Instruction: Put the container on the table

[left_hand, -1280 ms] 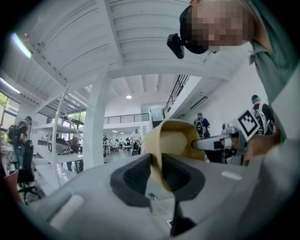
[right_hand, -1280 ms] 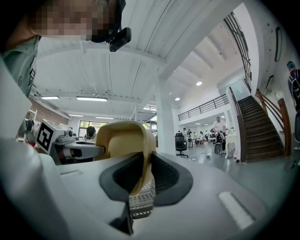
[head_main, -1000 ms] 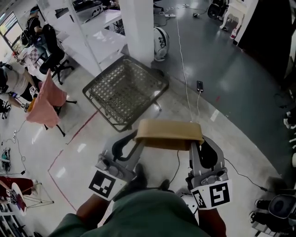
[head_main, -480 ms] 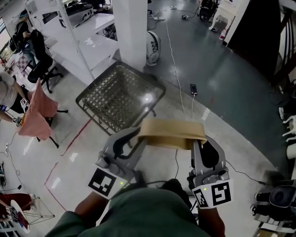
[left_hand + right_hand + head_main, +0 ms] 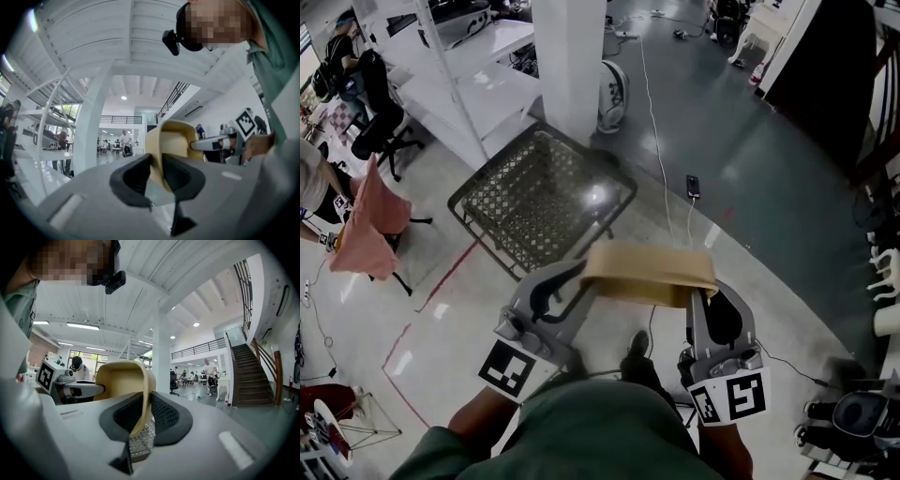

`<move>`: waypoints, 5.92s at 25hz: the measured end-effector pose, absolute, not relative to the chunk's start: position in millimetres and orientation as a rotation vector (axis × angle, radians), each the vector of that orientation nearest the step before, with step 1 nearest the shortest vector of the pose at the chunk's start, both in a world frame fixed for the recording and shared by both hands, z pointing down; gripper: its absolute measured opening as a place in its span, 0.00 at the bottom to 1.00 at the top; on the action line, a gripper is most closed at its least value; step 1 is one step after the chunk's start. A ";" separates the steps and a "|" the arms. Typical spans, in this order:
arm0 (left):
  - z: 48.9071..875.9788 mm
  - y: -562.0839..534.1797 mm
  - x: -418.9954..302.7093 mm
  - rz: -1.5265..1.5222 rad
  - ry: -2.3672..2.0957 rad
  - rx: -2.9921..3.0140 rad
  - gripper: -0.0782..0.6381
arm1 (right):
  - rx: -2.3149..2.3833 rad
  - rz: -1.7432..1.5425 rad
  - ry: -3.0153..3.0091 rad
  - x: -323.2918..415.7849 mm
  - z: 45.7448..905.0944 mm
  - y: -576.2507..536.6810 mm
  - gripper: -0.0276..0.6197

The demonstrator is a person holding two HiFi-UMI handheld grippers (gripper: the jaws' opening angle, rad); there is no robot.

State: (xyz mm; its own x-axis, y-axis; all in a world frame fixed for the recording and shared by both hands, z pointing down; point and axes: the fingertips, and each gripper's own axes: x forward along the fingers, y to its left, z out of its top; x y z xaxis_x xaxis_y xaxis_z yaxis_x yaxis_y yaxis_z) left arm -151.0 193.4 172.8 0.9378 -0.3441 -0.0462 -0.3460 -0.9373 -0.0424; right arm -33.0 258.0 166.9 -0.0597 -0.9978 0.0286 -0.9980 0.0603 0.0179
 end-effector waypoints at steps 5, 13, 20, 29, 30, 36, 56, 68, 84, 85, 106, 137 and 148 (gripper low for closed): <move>177.0 172.2 -115.3 0.003 0.610 -3.028 0.21 | 2.086 0.016 -2.323 7.2 169.4 228.9 0.13; 173.8 147.6 -34.4 -0.031 0.769 -2.983 0.21 | 1.981 0.044 -2.450 92.0 172.4 192.5 0.13; 169.2 143.7 6.7 -0.069 0.894 -2.920 0.21 | 1.879 0.056 -2.560 135.6 173.2 178.5 0.13; 173.7 132.1 4.9 -0.161 0.944 -2.894 0.21 | 1.847 0.132 -2.620 136.2 184.6 158.6 0.13; 175.2 125.5 1.8 -0.163 0.941 -2.899 0.21 | 1.849 0.132 -2.614 133.1 185.4 152.5 0.13; 175.8 89.8 -7.2 -0.107 0.867 -2.924 0.21 | 1.901 0.127 -2.549 121.3 187.9 125.9 0.13; 185.0 -24.6 -24.8 -0.002 0.774 -2.989 0.21 | 1.943 0.059 -2.427 102.9 182.7 17.1 0.13; 204.9 -93.8 0.6 -0.111 0.977 -2.968 0.22 | 1.764 0.165 -2.548 133.8 206.7 -75.6 0.13; 270.2 -160.7 8.1 -0.254 1.144 -3.001 0.22 | 1.627 0.333 -2.574 142.0 273.6 -149.8 0.13; 274.2 -163.9 9.5 -0.262 1.150 -3.008 0.22 | 1.624 0.342 -2.570 143.6 277.1 -153.0 0.13; 338.4 -193.5 29.2 -0.390 1.193 -3.058 0.22 | 1.561 0.477 -2.529 162.1 342.8 -184.8 0.13; 396.1 -230.9 21.3 -0.493 1.219 -3.107 0.22 | 1.535 0.574 -2.470 154.0 398.8 -223.3 0.13; 408.8 -231.3 19.7 -0.526 1.223 -3.116 0.22 | 1.527 0.605 -2.461 152.3 412.9 -224.8 0.13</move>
State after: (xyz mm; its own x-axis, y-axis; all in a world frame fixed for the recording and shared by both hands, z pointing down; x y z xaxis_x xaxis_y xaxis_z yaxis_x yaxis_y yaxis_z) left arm 19.7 -231.3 408.8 0.6961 -0.6156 0.3694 -0.6916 -0.7132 0.1145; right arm 152.3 -224.8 412.9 -0.4550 -0.8143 0.3605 -0.8886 0.3888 -0.2434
